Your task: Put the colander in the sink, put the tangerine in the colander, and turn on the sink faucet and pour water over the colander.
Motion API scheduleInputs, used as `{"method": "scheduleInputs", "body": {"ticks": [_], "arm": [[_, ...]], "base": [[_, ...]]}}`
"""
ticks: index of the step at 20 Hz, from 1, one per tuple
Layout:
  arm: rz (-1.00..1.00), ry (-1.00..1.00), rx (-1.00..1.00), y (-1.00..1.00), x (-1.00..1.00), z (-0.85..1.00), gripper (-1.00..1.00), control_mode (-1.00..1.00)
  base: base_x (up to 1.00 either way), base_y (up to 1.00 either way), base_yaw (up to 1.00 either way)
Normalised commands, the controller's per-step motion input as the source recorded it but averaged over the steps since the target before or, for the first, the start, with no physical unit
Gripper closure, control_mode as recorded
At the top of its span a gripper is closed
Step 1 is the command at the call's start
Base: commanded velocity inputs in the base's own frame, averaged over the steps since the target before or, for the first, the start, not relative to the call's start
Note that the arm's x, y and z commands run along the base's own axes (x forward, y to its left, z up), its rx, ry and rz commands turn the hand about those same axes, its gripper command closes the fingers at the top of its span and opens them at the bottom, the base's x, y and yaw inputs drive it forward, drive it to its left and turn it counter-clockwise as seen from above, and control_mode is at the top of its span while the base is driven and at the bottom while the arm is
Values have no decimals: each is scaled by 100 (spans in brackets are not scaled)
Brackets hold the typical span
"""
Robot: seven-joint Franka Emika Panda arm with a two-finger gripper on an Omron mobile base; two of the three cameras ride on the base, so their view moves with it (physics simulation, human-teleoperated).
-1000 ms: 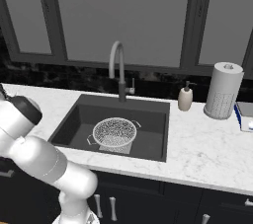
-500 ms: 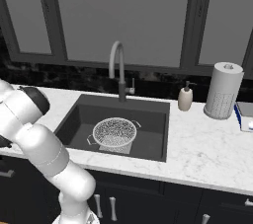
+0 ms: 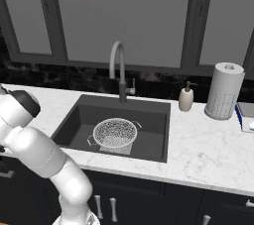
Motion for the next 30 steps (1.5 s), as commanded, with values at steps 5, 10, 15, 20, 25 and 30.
{"method": "scheduleInputs", "body": {"ticks": [5,10,15,20,25,30], "arm": [[0,0,-2,-1,1,-23,-100,-100],[0,0,-1,-2,13,-19,-100,-100],[0,0,0,-1,7,-22,-100,-100],[0,1,0,-8,0,-21,-100,-100],[0,2,0,-22,0,-12,-100,-100],[0,1,0,-11,0,-12,-100,-100]], "base": [[0,0,0],[0,0,0],[0,0,0],[0,0,0],[0,0,0],[0,0,0]]}}
